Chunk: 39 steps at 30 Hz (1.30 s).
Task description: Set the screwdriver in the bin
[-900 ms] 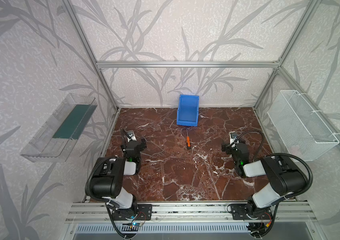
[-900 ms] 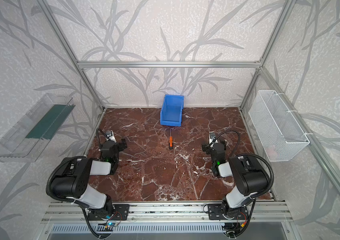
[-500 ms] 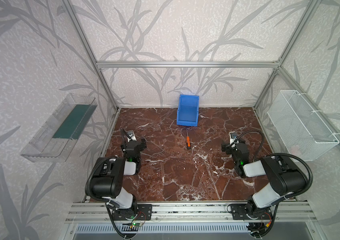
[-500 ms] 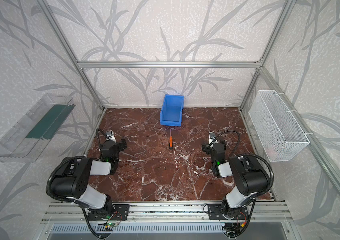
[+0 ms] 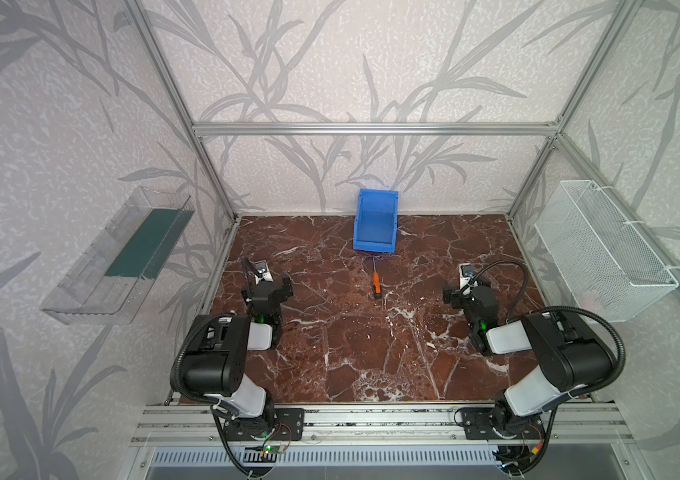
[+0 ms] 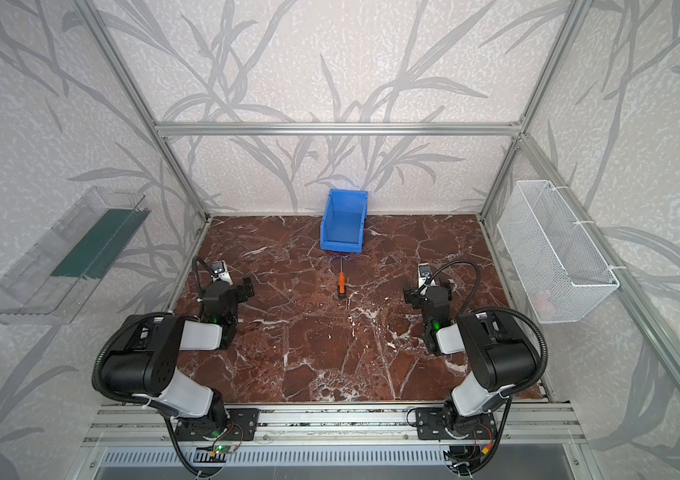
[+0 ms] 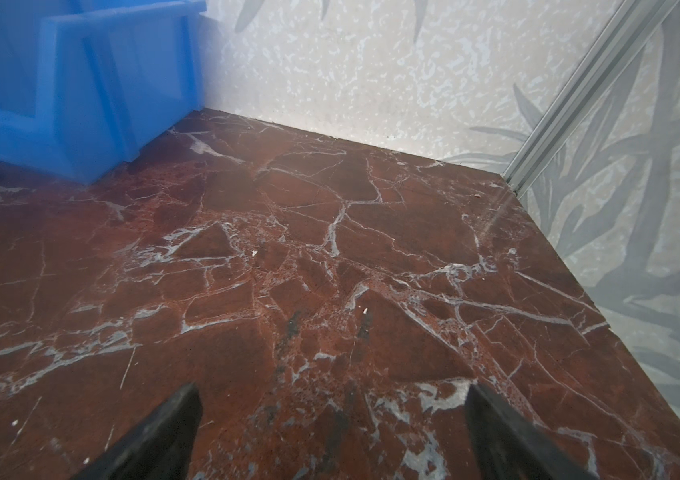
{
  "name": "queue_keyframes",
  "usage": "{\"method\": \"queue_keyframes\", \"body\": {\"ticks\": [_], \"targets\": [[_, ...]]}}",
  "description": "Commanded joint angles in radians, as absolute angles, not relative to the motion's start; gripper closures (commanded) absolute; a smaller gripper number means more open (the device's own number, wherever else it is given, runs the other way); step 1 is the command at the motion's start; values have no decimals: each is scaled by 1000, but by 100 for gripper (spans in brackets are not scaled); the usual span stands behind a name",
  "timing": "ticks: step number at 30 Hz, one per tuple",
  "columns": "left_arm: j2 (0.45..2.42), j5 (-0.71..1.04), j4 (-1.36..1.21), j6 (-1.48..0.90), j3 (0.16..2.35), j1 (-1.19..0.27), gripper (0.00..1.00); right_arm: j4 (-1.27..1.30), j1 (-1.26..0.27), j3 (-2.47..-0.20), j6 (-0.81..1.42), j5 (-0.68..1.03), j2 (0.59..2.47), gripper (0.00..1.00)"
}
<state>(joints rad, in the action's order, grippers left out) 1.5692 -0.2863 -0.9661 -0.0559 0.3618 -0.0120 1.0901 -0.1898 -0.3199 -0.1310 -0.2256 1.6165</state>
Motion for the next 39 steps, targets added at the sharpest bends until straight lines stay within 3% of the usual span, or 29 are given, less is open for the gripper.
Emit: {"method": "queue_keyframes", "body": {"ticks": [1, 8, 11, 15, 20, 24, 27, 35, 39], "targets": [[1574, -286, -985, -58, 365, -8, 1, 1098, -188, -325, -124, -222, 1603, 1], [1571, -309, -993, -55, 362, -13, 1, 1026, -158, -356, -100, -178, 1592, 1], [1449, -390, -864, -27, 378, -52, 1, 993, -160, -357, -92, -224, 1544, 1], [1225, -477, -644, -13, 423, -182, 1, 562, -166, -471, -75, -209, 1280, 1], [1104, -423, -543, -211, 464, -289, 1, 150, -164, -699, 177, -187, 1147, 1], [1115, -385, -362, -221, 599, -408, 1, 90, -163, -731, 463, -120, 1136, 1], [1157, -312, -235, -231, 698, -483, 1, 234, -172, -712, 451, 77, 1191, 1], [1220, -32, -55, -440, 793, -524, 1, -82, -479, -1039, 377, -97, 1515, 4], [1166, -34, 0, -543, 769, -510, 1, -176, -589, -1156, 406, -121, 1680, 10]]}}
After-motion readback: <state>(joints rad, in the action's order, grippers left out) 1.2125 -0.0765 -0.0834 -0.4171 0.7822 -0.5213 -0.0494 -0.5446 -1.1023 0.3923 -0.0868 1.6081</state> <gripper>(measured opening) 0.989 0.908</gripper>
